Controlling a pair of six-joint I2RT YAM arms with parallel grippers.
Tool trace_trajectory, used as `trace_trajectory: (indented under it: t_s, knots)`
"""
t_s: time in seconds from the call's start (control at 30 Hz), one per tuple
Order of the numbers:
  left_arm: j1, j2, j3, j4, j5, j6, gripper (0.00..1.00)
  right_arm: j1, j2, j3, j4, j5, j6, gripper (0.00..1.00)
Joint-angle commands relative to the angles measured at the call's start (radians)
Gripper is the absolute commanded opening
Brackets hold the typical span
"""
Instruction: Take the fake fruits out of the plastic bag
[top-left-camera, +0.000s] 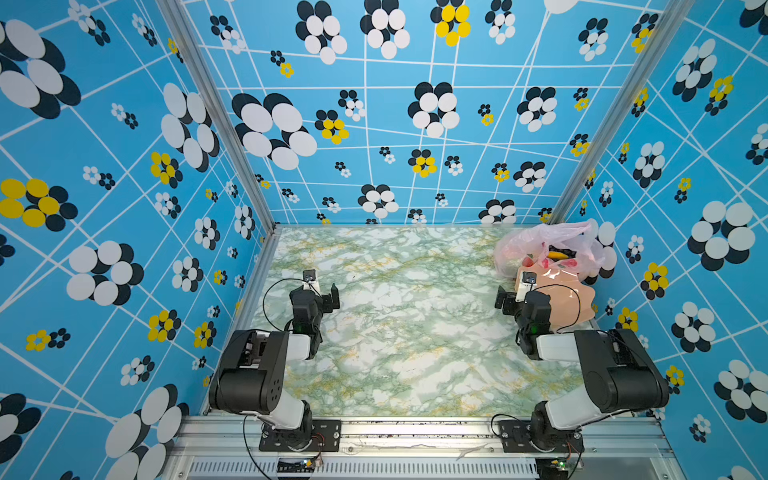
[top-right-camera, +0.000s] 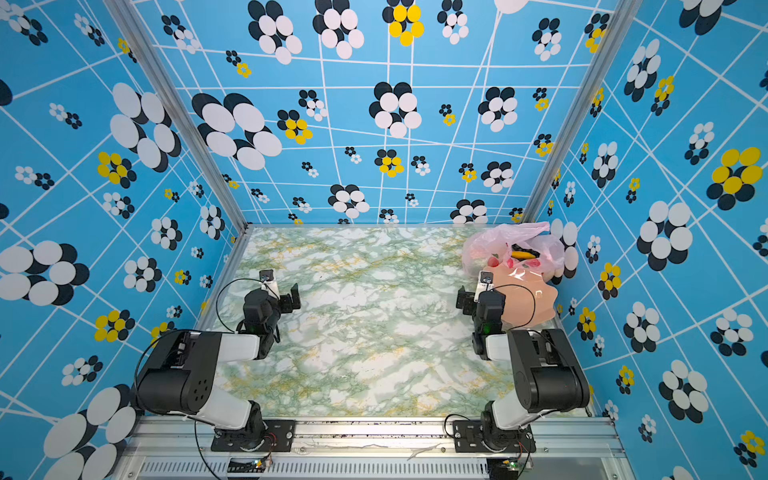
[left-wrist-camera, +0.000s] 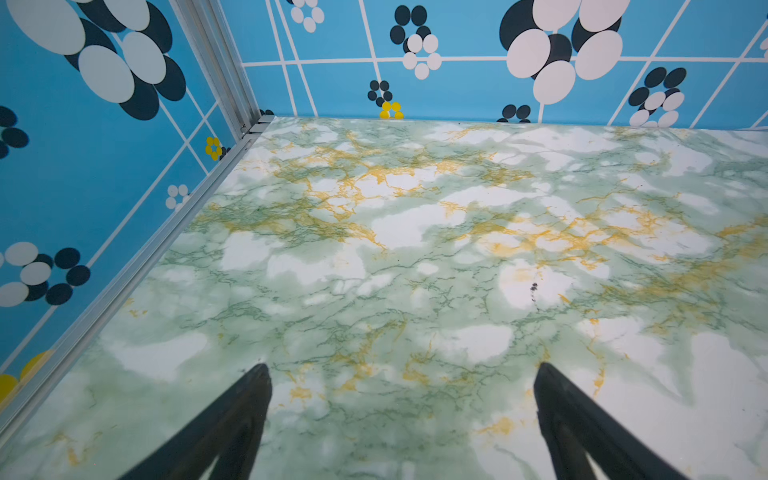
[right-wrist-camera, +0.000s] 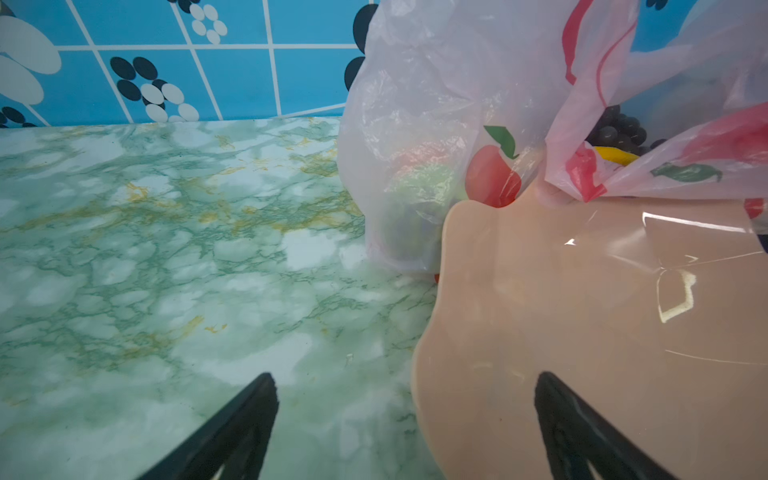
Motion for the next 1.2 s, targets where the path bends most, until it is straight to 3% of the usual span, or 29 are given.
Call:
trace_trajectory:
  t_s: [0.0, 1.07, 1.17]
  knots:
    - [0.007, 0.006, -0.008, 0.005, 0.01, 0.01, 0.99, 0.006, 0.002, 0.003, 0.022, 0.013, -0.009, 0.99]
    - [0.011, 0.002, -0.019, 0.021, 0.023, 0.01, 0.99, 0.005, -0.001, -0.004, 0.033, -0.002, -0.013, 0.99]
    - [0.009, -0.059, -0.056, 0.038, 0.05, 0.018, 0.99, 0.006, -0.029, -0.024, 0.045, -0.036, -0.027, 0.99]
